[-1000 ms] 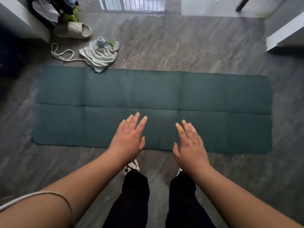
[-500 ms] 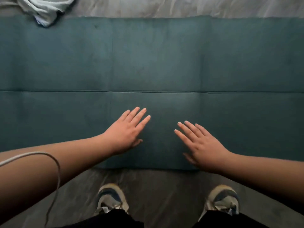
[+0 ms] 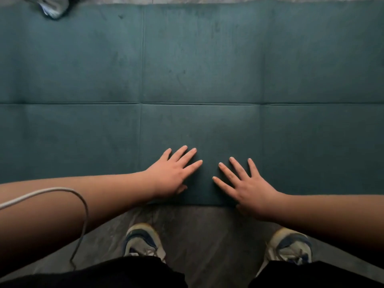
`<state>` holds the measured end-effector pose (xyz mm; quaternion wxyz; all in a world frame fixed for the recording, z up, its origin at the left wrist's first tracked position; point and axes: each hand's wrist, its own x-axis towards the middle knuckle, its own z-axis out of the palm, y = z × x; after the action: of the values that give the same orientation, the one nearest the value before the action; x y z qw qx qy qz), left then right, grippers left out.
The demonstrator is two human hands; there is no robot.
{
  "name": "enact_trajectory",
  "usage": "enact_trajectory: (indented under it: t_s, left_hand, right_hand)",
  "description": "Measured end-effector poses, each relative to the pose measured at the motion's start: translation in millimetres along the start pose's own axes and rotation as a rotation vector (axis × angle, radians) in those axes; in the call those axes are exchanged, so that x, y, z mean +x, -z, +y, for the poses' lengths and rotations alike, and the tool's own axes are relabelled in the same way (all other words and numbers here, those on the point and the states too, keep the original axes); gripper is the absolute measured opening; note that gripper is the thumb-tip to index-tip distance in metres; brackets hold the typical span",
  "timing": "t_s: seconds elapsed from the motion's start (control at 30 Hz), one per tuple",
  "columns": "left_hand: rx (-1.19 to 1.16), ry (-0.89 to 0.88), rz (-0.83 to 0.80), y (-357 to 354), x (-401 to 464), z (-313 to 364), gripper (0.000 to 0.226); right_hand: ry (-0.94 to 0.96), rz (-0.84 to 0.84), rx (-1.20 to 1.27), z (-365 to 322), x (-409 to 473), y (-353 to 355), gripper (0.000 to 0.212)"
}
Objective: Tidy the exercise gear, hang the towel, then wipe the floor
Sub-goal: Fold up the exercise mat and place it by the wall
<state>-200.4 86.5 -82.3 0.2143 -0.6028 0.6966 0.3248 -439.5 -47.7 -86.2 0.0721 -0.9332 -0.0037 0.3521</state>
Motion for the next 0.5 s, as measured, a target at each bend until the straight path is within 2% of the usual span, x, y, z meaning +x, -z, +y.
enact_trajectory:
  t_s: [0.17,0.27,0.4,0.5]
  left_hand:
    - [0.025,-0.057,0.005,11,0,6,0.08]
    - [0.008,-0.065,0.026,14,-5,14,0.077]
    - [-0.03,-0.15,-0.039,8,-9,27,0.077]
    - [-0.071,-0.178,-0.059,11,-14,27,0.083]
  right_hand:
    - [-0.02,-0.017,0.011,-3,-8,4,0.094]
    - [-0.029,-0.049,0.024,-11,-11,9,0.076]
    - [-0.015,-0.075,-0.01,-11,-10,9,0.046]
    - [0.013,-0.097,-0.011,-4,-10,15,0.039]
